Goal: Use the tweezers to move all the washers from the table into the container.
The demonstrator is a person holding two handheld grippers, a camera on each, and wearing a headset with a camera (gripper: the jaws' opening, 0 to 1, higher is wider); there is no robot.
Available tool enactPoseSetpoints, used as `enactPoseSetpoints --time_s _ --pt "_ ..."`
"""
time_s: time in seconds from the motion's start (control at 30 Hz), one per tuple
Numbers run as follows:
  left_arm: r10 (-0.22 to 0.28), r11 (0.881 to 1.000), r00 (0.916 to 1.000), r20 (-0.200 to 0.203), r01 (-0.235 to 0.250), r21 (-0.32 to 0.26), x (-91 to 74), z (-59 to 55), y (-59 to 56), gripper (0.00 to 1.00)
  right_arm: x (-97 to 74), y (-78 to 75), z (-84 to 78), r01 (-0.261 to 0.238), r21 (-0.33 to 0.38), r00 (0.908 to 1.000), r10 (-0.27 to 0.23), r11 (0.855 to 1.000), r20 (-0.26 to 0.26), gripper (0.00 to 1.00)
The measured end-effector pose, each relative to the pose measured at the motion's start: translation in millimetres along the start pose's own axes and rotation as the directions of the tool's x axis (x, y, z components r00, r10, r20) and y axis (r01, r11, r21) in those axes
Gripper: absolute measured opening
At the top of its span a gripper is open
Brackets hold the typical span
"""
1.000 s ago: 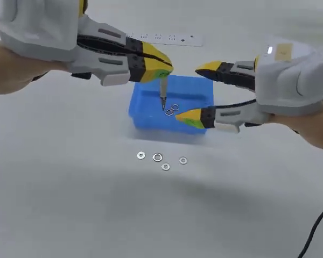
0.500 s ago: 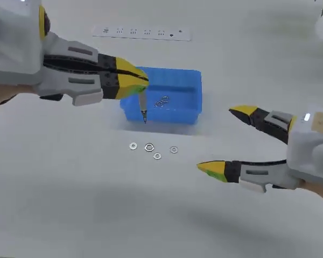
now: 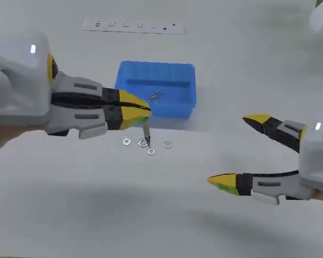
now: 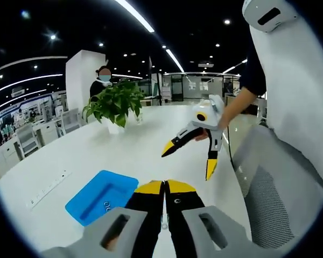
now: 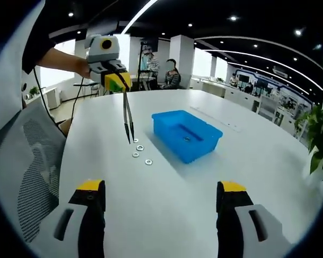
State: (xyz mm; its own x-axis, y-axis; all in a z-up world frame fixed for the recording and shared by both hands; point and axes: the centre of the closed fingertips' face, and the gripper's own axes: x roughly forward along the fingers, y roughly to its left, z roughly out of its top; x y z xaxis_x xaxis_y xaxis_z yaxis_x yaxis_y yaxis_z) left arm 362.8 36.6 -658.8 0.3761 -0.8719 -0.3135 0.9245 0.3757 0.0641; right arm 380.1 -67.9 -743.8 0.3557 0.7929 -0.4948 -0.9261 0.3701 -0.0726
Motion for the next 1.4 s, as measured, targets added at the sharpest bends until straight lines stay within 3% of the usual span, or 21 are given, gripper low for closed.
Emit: enactPoseSetpoints --time_s 0.13,0.43,1.1,1.4 --pt "0.007 1.0 1.0 -0.004 -0.007 -0.013 0.9 -8.5 -2.8 0.04 1.4 0.6 1.4 0.0 0.025 0.9999 0.0 1.0 0.017 0.91" --pt "0.011 0.999 0.9999 -0.003 -0.011 -0.036 4.2 -19.5 -7.5 0.04 5.9 3.7 -5.7 -0.008 0.051 1.0 0.007 0.999 0.004 0.99" --pt "0.007 1.0 0.9997 -0.025 -0.008 -0.031 10.9 -27.8 -6.0 0.04 8.3 13.1 -16.4 -0.032 0.092 0.999 0.035 0.995 -0.027 1.0" --pt "0.013 1.0 0.9998 -0.015 -0.013 -0.019 11.0 -27.0 -3.5 0.04 10.8 16.5 -15.3 -0.048 0.098 0.9984 0.05 0.994 -0.026 1.0"
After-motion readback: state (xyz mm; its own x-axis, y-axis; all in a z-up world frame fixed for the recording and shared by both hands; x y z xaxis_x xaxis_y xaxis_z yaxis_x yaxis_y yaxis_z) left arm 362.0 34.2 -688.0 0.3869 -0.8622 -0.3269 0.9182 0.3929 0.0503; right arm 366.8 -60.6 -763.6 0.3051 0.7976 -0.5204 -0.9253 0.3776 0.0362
